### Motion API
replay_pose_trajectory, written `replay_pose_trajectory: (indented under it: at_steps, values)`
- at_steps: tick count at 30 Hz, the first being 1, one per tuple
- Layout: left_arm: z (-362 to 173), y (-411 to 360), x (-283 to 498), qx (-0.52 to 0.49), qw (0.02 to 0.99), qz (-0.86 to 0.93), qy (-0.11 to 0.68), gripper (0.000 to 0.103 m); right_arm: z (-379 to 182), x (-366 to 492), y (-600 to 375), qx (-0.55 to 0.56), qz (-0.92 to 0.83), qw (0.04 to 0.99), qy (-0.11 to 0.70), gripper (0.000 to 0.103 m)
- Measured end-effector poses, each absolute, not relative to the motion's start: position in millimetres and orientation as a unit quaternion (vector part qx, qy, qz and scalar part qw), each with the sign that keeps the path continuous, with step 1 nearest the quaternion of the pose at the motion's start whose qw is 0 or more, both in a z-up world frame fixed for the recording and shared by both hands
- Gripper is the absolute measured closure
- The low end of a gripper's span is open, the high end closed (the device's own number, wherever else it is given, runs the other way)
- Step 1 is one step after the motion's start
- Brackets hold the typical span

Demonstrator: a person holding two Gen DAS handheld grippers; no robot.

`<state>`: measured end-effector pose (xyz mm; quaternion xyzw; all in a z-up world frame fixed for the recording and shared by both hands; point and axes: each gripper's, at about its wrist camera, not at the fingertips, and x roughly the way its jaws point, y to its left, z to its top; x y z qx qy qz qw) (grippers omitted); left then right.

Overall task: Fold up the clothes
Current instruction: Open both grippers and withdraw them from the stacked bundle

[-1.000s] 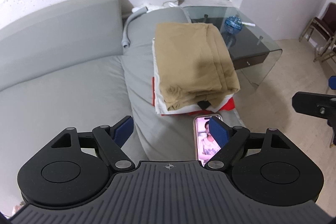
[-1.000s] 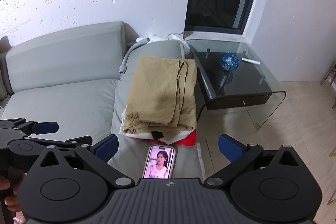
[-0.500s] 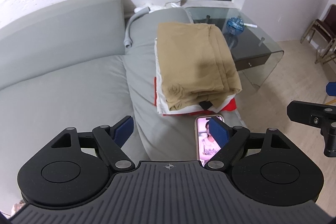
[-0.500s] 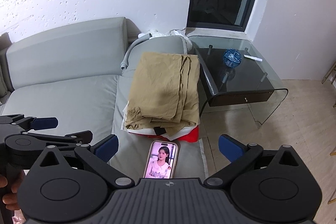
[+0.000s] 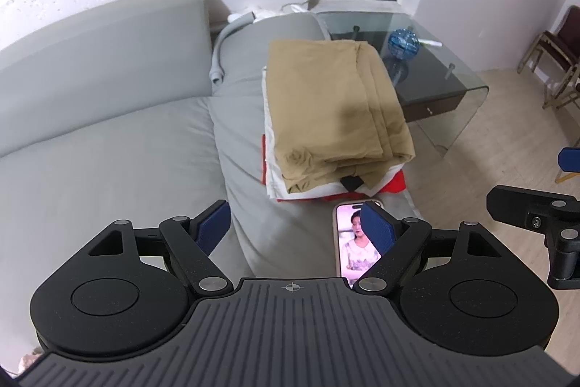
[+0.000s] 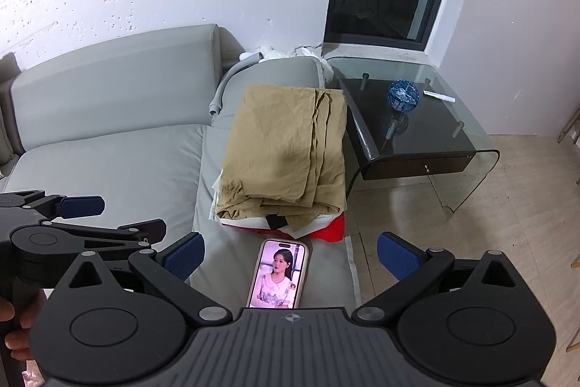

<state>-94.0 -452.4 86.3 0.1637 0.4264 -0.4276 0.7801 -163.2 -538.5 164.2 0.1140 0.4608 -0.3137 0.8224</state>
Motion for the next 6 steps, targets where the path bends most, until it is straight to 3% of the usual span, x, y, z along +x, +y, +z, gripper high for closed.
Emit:
replay_pose_trajectory:
  at_steps: [6]
  values:
    - [87.1, -454.4, -98.9, 0.173, 0.78, -0.433, 0.417, 0.02, 162.8, -163.8, -538.6, 0.115, -0.314, 0.821, 0.462, 0.001]
